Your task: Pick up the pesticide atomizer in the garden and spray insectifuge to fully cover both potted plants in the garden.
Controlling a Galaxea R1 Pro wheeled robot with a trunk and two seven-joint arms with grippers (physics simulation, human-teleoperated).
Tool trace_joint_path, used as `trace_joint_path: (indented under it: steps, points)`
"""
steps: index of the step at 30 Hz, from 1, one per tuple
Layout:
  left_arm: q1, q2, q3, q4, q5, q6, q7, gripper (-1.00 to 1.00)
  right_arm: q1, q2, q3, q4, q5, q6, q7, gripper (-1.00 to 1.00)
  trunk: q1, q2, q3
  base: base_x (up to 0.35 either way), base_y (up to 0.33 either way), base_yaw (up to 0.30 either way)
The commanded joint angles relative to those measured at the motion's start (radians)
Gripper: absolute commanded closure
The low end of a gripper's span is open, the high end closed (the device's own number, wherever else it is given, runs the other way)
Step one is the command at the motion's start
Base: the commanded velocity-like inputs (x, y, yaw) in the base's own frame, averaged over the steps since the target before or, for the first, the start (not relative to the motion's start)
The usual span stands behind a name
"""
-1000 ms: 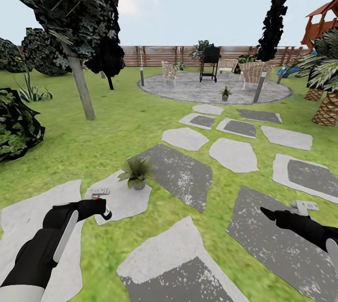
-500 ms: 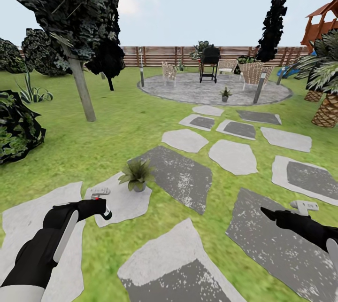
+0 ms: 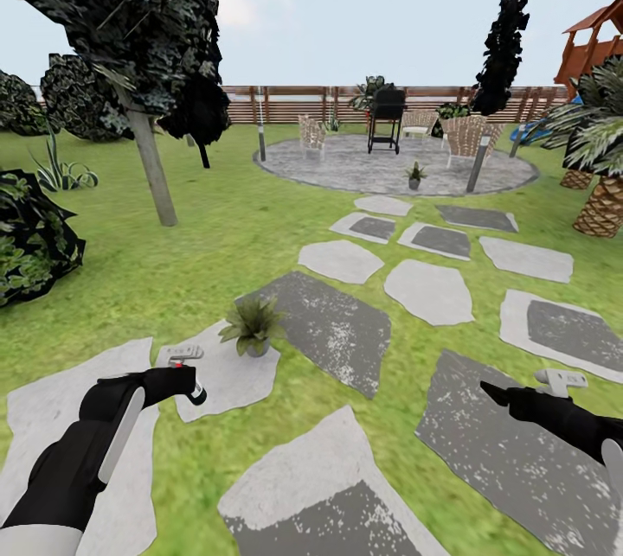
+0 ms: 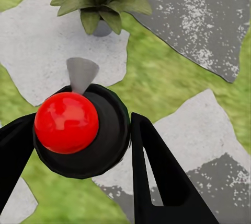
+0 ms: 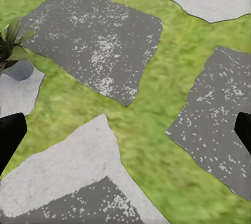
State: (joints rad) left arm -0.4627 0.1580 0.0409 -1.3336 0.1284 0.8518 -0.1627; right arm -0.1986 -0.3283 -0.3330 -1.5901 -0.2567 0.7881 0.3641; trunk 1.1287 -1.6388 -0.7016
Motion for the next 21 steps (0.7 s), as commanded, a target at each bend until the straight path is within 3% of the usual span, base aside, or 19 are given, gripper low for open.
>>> trace_joint_path:
  steps: [1,10,21]
  points:
    - [-0.001,0.0,0.001,0.0,0.007,0.006,0.0,1.0,-0.001,0.0,-0.001,-0.001,0.001,0.006,0.005,-1.0,-0.004,0.007,0.002,0.0,0.0,0.0]
    - [-0.001,0.0,0.001,-0.001,0.007,0.006,0.0,1.0,-0.001,0.0,-0.001,-0.001,0.001,0.007,0.005,-1.0,-0.039,0.07,0.03,0.0,0.0,0.0]
    - [-0.002,0.0,0.0,-0.001,0.006,0.007,0.001,1.0,-0.001,0.0,-0.001,-0.001,0.001,0.008,0.005,-1.0,-0.039,0.07,0.03,0.0,0.0,0.0]
